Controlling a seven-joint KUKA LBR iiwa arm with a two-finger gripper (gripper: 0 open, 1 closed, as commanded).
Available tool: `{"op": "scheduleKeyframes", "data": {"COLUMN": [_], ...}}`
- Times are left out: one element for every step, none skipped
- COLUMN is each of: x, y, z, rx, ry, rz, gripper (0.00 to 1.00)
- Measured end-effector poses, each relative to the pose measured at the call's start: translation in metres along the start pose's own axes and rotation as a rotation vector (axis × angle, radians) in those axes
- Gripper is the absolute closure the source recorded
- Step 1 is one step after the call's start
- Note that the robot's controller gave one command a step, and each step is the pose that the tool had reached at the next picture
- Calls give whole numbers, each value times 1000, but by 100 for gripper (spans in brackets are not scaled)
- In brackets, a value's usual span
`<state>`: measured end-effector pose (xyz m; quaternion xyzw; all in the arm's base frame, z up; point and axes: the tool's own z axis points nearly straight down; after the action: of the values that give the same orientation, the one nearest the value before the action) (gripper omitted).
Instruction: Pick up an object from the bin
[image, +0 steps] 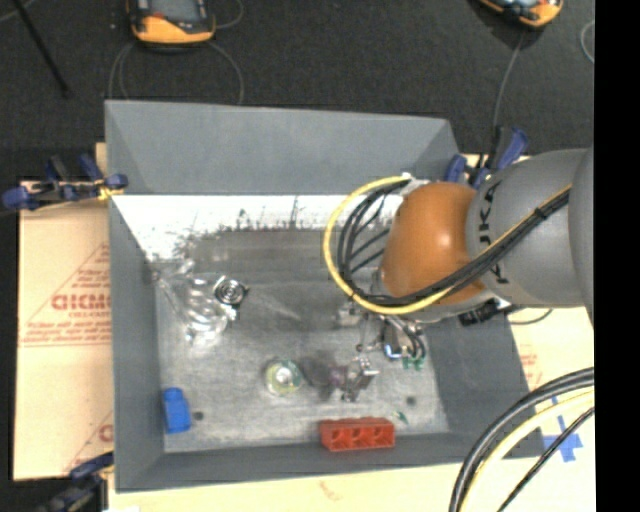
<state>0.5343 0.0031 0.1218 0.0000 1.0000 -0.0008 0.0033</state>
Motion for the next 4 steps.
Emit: {"op": "scheduleKeyframes", "data": {"x": [-2, -4, -7, -9], "y": [14, 13, 13, 13], "z": [49, 47, 44, 18], "rx": [-2, -1, -1, -1], "ry": [-2, -1, -8, 0], "rz": [136, 132, 131, 125], "gripper": [0, 0, 100, 100]}}
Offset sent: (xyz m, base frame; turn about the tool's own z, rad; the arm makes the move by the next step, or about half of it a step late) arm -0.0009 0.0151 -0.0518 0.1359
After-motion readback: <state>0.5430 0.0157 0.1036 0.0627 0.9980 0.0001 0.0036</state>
